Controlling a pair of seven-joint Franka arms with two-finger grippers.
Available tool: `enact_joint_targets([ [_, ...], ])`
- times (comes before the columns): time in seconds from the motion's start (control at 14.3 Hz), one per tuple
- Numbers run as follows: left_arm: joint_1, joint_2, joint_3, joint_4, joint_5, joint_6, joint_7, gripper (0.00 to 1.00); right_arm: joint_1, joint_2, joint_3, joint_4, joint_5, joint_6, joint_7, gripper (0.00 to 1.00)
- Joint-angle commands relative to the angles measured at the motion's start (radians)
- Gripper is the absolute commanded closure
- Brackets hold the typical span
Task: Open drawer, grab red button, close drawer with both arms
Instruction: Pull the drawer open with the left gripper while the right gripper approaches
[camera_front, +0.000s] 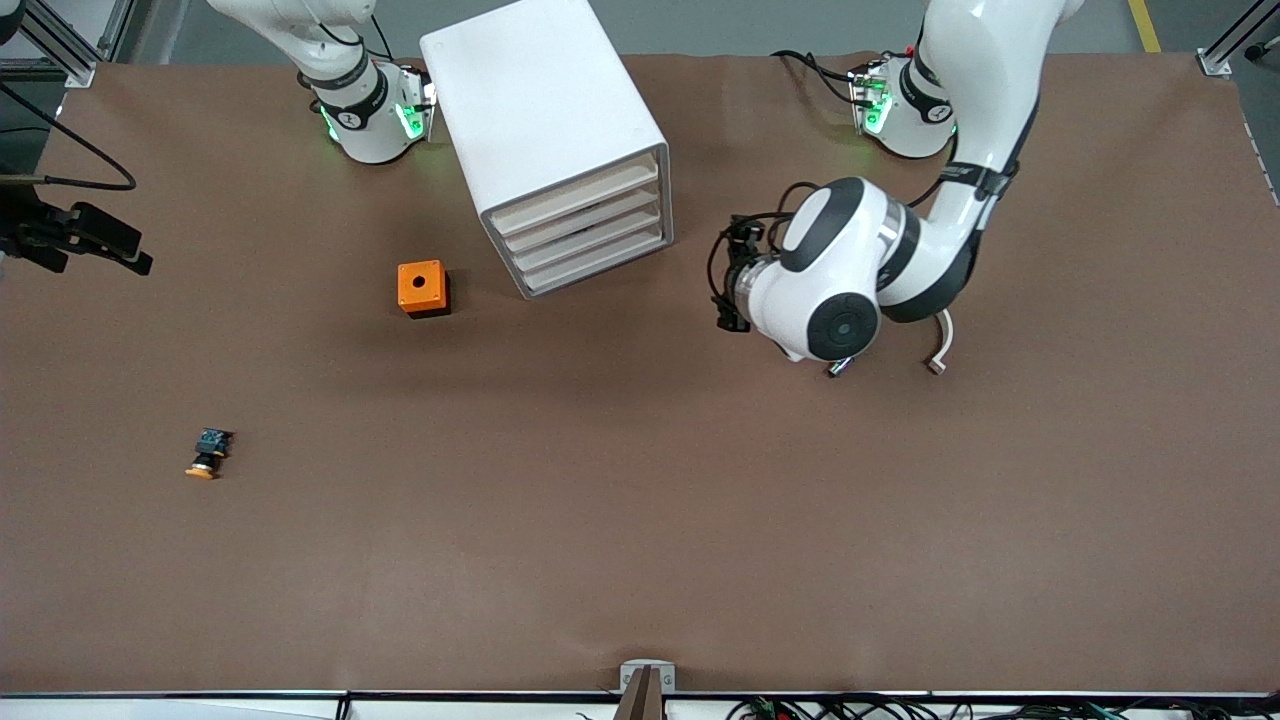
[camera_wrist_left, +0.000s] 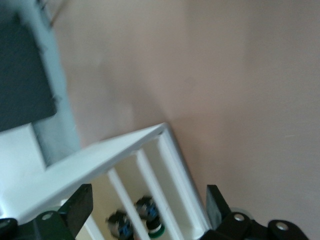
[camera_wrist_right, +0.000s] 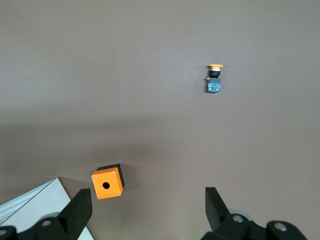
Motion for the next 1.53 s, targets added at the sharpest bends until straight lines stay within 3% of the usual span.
enact_joint_targets([
  [0.0, -0.024, 0.08, 0.007, 0.026, -0.133, -0.011, -0.128, 0.0, -0.012, 0.076, 0.005, 0.02, 0.008, 0.008, -0.004, 0.0],
  [0.07, -0.031, 0.099, 0.007, 0.026, -0.173, -0.01, -0.156, 0.04, -0.012, 0.084, 0.003, 0.025, 0.013, 0.012, -0.012, 0.0],
  [0.21, -0.051, 0.131, 0.007, 0.027, -0.247, -0.007, -0.205, 0.26, -0.012, 0.107, 0.003, 0.026, -0.003, 0.023, -0.011, 0.0],
  [0.28, -0.059, 0.146, 0.007, 0.027, -0.282, -0.007, -0.214, 0.3, -0.015, 0.14, 0.003, 0.028, 0.0, 0.031, -0.011, 0.0],
  [0.49, -0.088, 0.169, 0.007, 0.027, -0.347, 0.012, -0.216, 0.35, -0.076, 0.2, 0.005, 0.049, 0.014, 0.032, -0.012, 0.0],
  [0.91, -0.148, 0.209, 0.008, 0.024, -0.365, 0.019, -0.262, 0.39, -0.05, 0.202, 0.009, 0.072, 0.016, 0.035, 0.066, 0.0],
  [1.12, -0.156, 0.225, 0.008, 0.026, -0.381, 0.029, -0.277, 0.51, -0.012, 0.2, 0.012, 0.072, 0.017, 0.028, 0.227, 0.0],
  [1.19, -0.165, 0.225, 0.008, 0.026, -0.381, 0.033, -0.277, 0.6, 0.01, 0.199, 0.012, 0.072, 0.019, 0.026, 0.277, 0.0],
  [1.33, -0.166, 0.226, 0.01, 0.026, -0.379, 0.035, -0.277, 0.98, 0.036, 0.199, 0.012, 0.074, 0.057, 0.029, 0.369, 0.0],
  [1.47, -0.166, 0.235, 0.011, 0.027, -0.378, 0.035, -0.277, 1.0, 0.065, 0.197, 0.012, 0.074, 0.083, 0.034, 0.472, 0.0],
])
